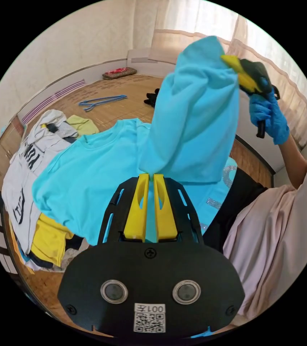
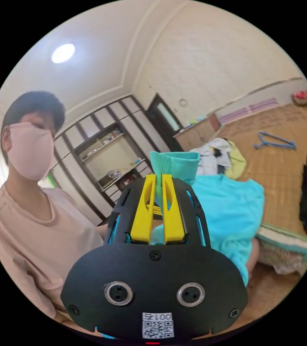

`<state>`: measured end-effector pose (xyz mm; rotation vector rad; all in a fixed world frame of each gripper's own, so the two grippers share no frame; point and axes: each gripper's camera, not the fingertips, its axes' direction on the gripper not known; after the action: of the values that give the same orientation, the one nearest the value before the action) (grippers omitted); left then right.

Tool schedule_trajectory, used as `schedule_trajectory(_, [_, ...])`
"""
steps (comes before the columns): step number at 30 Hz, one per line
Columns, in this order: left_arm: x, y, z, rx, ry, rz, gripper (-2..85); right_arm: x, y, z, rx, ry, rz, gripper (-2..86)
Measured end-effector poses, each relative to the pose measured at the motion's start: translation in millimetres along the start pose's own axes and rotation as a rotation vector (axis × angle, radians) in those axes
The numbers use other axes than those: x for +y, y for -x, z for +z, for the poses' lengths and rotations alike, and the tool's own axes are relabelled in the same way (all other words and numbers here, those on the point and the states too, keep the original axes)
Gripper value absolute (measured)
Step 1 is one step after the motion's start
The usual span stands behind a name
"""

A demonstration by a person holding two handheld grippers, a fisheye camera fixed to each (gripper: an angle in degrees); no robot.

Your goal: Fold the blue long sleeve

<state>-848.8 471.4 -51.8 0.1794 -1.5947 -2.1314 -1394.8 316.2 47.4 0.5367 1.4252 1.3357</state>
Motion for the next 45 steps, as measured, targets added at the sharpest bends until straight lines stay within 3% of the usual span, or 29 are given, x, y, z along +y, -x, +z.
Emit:
schedule_trajectory(4, [30, 29, -33, -0.066, -0.033, -0.104, -1.5, -6, 47, 82, -0.172, 0.121, -0.127, 1.0])
schedule_trajectory(11, [83, 67, -73, -0.182, 0.063, -0.192, -1.4, 60, 97, 226, -0.233, 0.630, -0.264, 3.6])
schedule_trajectory(13, [94, 72, -75, -0.145, 0.075, -0.210, -1.2, 71, 102, 234, -0.199, 0.662, -0.293, 5.2])
schedule_trajectory(15, [102, 73, -74, -0.109, 0.079, -0.212, -1.0, 71, 100, 232, -0.139, 0.673, -0.308, 6.7])
schedule_trajectory(23, [108, 65, -47, 0.085, 0.108, -0.165, 4.6, 64, 17, 189, 0.563, 0.771, -0.284, 10.7])
schedule_trajectory(27, [110, 70, -35, 0.064, 0.138, -0.187, 5.5, 74, -19, 165, 0.784, 0.838, -0.250, 11.9])
schedule_trajectory(34, [104, 86, -12, 0.177, 0.126, -0.247, -0.4, 94, -42, 153, 0.722, 0.880, -0.195, 11.9])
schedule_trajectory(39, [89, 86, -12, 0.120, 0.141, -0.230, -1.5, 97, -40, 164, 0.671, 0.930, -0.236, 10.8])
schedule_trajectory(45, [61, 90, -53, 0.015, 0.038, -0.249, -1.6, 93, -29, 157, 0.563, 0.885, -0.245, 10.9])
